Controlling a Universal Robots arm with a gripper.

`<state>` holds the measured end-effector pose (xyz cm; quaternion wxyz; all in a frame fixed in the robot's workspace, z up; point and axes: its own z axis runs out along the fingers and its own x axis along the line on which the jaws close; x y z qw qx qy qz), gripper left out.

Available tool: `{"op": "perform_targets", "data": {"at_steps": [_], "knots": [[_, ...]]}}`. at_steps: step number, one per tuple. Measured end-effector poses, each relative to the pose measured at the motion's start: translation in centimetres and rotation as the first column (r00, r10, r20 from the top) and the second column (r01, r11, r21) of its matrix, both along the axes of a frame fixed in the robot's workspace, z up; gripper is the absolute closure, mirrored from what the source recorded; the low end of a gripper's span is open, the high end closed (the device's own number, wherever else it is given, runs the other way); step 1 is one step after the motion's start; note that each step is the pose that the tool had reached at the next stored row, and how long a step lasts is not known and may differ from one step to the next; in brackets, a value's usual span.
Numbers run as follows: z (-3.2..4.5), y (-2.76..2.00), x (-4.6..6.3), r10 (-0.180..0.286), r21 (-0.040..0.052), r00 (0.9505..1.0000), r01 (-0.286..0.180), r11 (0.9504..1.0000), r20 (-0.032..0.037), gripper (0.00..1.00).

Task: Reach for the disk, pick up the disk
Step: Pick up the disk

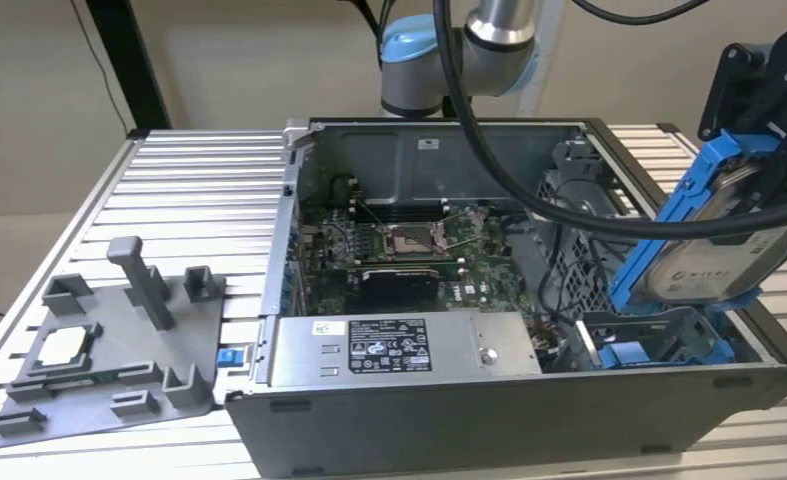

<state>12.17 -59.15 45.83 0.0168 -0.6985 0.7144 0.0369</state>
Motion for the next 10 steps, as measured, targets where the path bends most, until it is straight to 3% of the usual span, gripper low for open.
{"op": "perform_targets", "data": {"at_steps": [3,10], "knots": [[0.01,-0.12,0.04,0.000,-0.0206,1.0000,0.000,0.9998,-0.0018,1.00],[0.02,-0.15,0.06,0.000,-0.0218,1.0000,0.000,0.9998,-0.0021,1.00]]}}
